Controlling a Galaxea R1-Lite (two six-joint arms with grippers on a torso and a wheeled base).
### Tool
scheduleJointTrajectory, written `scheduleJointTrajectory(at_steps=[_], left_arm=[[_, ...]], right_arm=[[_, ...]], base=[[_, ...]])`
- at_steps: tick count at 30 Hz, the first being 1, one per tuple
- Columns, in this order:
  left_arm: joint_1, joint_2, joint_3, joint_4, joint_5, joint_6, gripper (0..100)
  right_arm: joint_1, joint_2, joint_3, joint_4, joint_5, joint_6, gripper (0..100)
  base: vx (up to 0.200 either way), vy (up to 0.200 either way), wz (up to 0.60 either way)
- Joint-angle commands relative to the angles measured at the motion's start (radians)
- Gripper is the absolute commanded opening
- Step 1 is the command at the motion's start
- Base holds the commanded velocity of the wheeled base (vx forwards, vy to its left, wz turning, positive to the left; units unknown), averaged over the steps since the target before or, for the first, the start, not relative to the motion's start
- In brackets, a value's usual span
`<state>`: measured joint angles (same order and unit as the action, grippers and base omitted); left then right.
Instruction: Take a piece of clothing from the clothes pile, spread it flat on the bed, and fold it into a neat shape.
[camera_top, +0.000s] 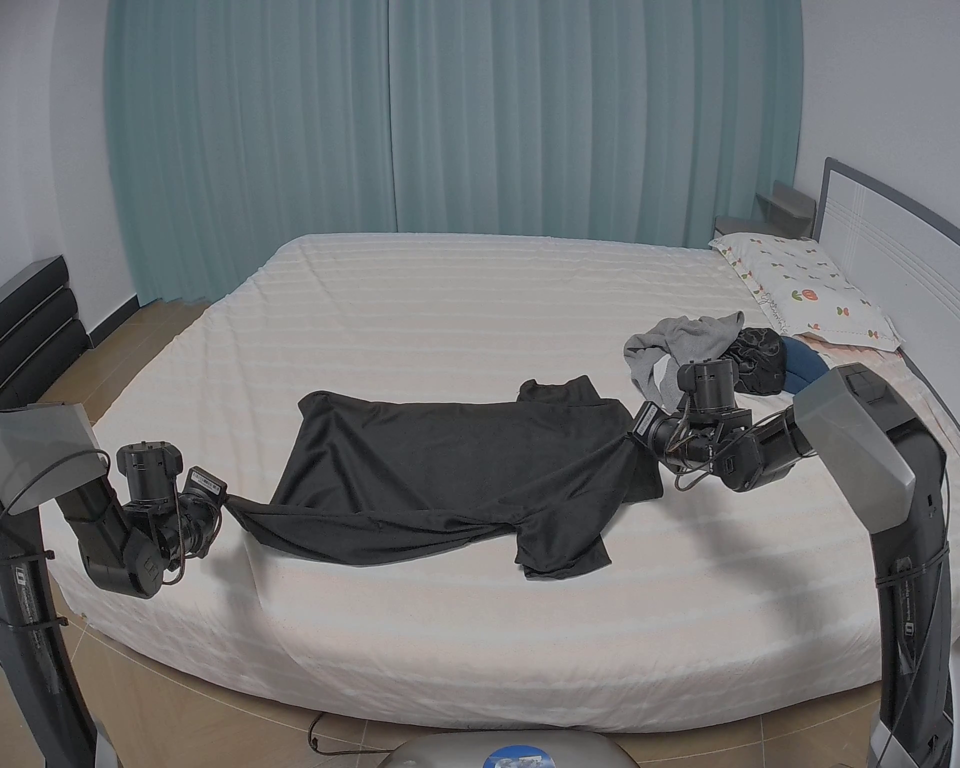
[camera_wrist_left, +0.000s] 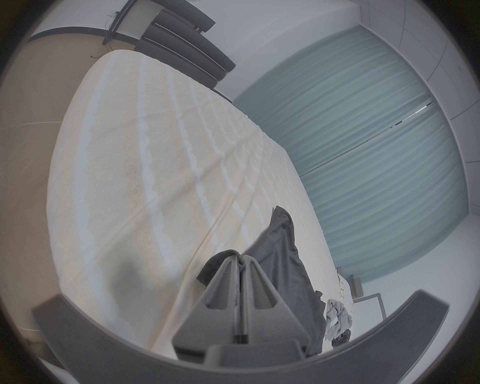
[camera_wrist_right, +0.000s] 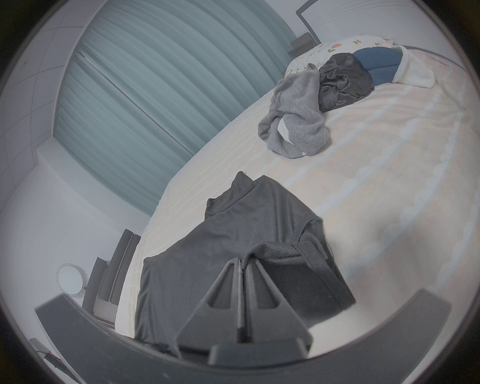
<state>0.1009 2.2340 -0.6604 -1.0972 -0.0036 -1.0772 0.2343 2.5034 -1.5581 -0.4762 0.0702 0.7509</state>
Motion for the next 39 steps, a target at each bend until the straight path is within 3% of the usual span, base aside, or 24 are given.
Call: scheduleJointTrajectory(at_steps=[1, 3, 4, 10, 18, 22, 23, 24, 26, 39], left_arm=[[0.008, 0.049, 0.002, -0.018, 0.001, -0.003, 0], [0.008, 0.050, 0.002, -0.018, 0.001, -0.003, 0], [0.007, 0.053, 0.005, -0.018, 0.001, -0.003, 0], [0.008, 0.059, 0.007, -0.018, 0.001, -0.003, 0], [0.008, 0.059, 0.010, -0.018, 0.001, -0.001, 0], [0.007, 0.056, 0.022, -0.018, -0.003, -0.001, 0], [0.007, 0.056, 0.022, -0.018, -0.003, -0.001, 0], [0.008, 0.056, 0.022, -0.018, -0.003, -0.001, 0], [0.008, 0.056, 0.022, -0.018, -0.003, -0.001, 0], [0.008, 0.056, 0.024, -0.018, -0.003, -0.001, 0]], right_arm=[[0.016, 0.130, -0.108, -0.001, -0.026, 0.001, 0], [0.016, 0.137, -0.117, -0.001, -0.027, 0.001, 0], [0.016, 0.147, -0.131, -0.001, -0.029, 0.001, 100], [0.013, 0.137, -0.111, 0.002, -0.027, 0.001, 100], [-0.009, -0.057, 0.087, 0.005, 0.016, 0.001, 100], [-0.006, -0.163, 0.262, 0.010, 0.120, -0.004, 100], [-0.006, -0.163, 0.262, 0.010, 0.120, -0.004, 100], [-0.001, -0.209, 0.352, 0.005, 0.189, -0.010, 100], [0.004, -0.232, 0.412, 0.005, 0.223, -0.011, 100], [0.089, -0.172, 0.490, -0.005, 0.229, 0.002, 100]], base=[[0.000, 0.000, 0.00], [0.000, 0.000, 0.00], [0.000, 0.000, 0.00], [0.000, 0.000, 0.00], [0.000, 0.000, 0.00], [0.000, 0.000, 0.00], [0.000, 0.000, 0.00], [0.000, 0.000, 0.00], [0.000, 0.000, 0.00], [0.000, 0.000, 0.00]])
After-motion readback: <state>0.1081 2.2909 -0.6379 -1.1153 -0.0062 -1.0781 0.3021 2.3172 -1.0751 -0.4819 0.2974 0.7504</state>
